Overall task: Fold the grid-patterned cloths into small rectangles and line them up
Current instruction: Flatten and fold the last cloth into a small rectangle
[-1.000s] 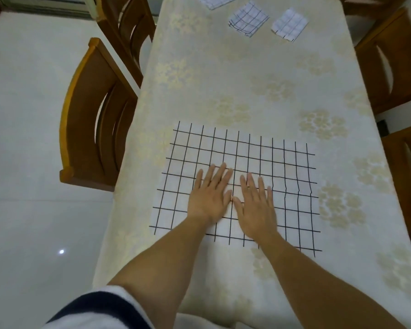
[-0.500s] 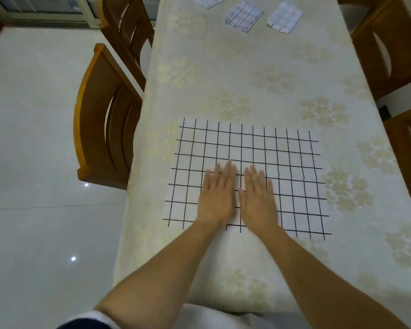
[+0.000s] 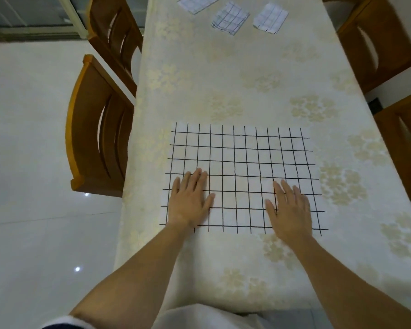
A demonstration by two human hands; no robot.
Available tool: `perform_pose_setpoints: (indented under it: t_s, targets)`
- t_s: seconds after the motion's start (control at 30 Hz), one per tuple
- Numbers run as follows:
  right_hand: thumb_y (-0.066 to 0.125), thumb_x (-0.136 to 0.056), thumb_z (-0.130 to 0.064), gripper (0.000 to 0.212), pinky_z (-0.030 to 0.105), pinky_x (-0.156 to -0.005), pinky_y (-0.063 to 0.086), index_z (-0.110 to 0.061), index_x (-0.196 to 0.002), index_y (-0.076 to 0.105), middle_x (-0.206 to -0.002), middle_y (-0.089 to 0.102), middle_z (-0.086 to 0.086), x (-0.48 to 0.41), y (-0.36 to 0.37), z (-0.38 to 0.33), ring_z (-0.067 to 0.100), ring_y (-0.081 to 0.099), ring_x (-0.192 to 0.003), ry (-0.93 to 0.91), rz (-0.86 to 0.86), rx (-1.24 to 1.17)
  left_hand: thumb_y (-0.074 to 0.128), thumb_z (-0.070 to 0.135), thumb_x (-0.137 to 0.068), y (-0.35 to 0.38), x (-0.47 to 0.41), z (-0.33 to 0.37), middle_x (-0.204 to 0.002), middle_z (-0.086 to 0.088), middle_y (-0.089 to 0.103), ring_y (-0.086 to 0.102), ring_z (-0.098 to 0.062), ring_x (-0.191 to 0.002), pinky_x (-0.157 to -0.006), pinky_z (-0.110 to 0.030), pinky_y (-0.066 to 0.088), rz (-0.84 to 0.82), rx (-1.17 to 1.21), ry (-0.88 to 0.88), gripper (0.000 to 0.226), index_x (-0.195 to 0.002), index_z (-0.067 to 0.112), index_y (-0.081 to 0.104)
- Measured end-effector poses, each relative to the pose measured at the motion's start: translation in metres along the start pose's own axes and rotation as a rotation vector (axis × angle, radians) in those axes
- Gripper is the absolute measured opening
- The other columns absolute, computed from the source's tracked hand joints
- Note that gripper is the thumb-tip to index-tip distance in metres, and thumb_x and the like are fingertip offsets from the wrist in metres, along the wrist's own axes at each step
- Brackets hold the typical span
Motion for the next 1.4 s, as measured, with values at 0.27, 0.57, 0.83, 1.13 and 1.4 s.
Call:
perform_pose_setpoints:
  t_s: [0.27,0.57,0.83,1.13,1.4]
  targets:
    - [0.007,-0.1,-0.052,0.069,0.046,-0.125,0.007,-0.016,-0.159,0.009,-0.167,0.005,0.002,-0.067,-0.01,-0.082,0.024,0.0,-0.154,-0.187,-0.011,-0.14,0.025,0.042,-0.108,0.001,-0.075,0.084,-0.169,-0.001,0.005,-0.002,-0.025,-0.156,-0.126,-0.042,-0.002,-0.005,0.057,0.105,0.061,-0.162,0.018,0.01]
    - [-0.003,-0.095,-0.068,0.077,0.054,-0.123,-0.002,-0.024,-0.157,-0.014,-0.165,-0.019,-0.001,-0.078,-0.004,0.012,0.028,-0.018,-0.151,0.026,-0.063,-0.039,0.001,0.063,-0.102,0.006,-0.073,0.043,-0.163,0.01,-0.029,-0.031,-0.02,-0.149,-0.124,-0.049,-0.008,-0.049,-0.023,0.062,0.064,-0.156,0.035,-0.022]
    - [0.014,-0.106,-0.043,0.059,0.049,-0.124,-0.002,-0.028,-0.158,-0.008,-0.166,-0.016,-0.003,-0.147,-0.031,-0.114,0.023,-0.015,-0.152,-0.219,0.005,-0.124,0.015,0.043,-0.109,-0.017,-0.139,0.074,-0.168,0.004,-0.011,-0.016,-0.025,-0.154,-0.125,-0.049,-0.002,0.026,0.083,0.013,0.059,-0.162,0.024,-0.002]
    - [-0.001,-0.099,-0.062,0.064,0.051,-0.123,-0.006,-0.035,-0.154,-0.019,-0.163,-0.023,-0.007,-0.158,-0.018,0.013,0.023,-0.019,-0.151,-0.007,-0.055,0.001,-0.001,0.065,-0.099,-0.007,-0.141,0.053,-0.164,0.012,-0.026,-0.029,-0.028,-0.15,-0.123,-0.054,-0.008,-0.019,-0.054,0.001,0.065,-0.155,0.039,-0.021]
    - [0.046,-0.095,-0.061,0.083,0.05,-0.121,0.017,-0.014,-0.157,0.017,-0.164,0.008,0.013,-0.122,-0.044,0.073,0.034,0.014,-0.149,0.319,0.041,-0.208,0.005,0.073,-0.097,-0.012,-0.141,0.059,-0.162,0.005,-0.031,-0.028,-0.032,-0.15,-0.122,-0.056,-0.011,-0.093,-0.024,0.013,0.076,-0.154,0.034,-0.027]
Point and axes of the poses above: each hand's wrist, its own x-axis away from the middle knuckle, its own y-axis out of the palm, z = x × y, the point moved 9 cm from there along -x, towards the middle knuckle
